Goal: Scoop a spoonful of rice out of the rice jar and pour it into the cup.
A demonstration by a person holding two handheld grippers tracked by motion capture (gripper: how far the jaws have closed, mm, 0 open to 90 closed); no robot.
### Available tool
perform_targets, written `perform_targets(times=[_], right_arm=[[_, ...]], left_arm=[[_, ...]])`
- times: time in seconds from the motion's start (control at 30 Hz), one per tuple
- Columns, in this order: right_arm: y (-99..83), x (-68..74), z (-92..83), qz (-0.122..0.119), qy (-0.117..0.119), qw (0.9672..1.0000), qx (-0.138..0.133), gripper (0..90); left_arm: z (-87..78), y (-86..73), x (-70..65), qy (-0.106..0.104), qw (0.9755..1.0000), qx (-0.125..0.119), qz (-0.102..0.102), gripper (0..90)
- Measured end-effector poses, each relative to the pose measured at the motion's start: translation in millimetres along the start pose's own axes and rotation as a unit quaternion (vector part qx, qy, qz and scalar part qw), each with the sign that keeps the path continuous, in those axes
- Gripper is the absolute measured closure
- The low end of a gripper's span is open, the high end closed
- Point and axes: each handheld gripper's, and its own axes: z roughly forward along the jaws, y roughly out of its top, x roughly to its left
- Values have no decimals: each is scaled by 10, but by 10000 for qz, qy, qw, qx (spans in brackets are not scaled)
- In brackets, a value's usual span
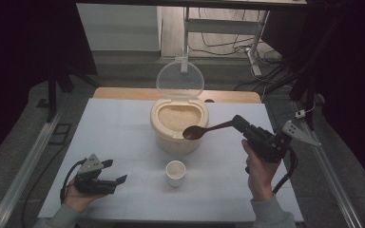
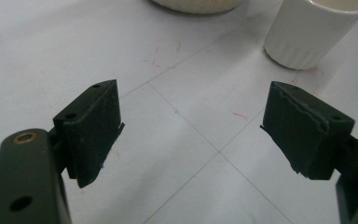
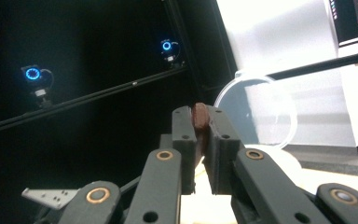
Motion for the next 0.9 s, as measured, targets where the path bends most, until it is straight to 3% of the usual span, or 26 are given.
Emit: perform_targets(times=[0.23,0.53,0.63,0.73,0.8,0.83,0.9], right_arm=[[107,-110,234,-43,-190,9998,27,830],[86,-236,564,-182,-561,9977,345,830],[121,-295,676,-385,-873,9943,470,830],[140,-320,726,-435,-1011,9925,538,830],[152,-325,777,-572,-1150,9895,655,830],[160,-318,819,-721,-1260,9866,747,830],[162,-313,837,-783,-1285,9855,786,830]], left_arm=[[8,0,3,-17,10000,44,-9,180],[27,-6,5,-71,9999,98,5,180],[35,-6,2,-76,9999,112,16,180],[36,-9,-7,-85,9999,113,12,179],[36,-9,-11,-90,9999,117,19,179],[36,-9,-13,-96,9999,117,24,179],[39,-9,-13,-104,9999,125,29,178]])
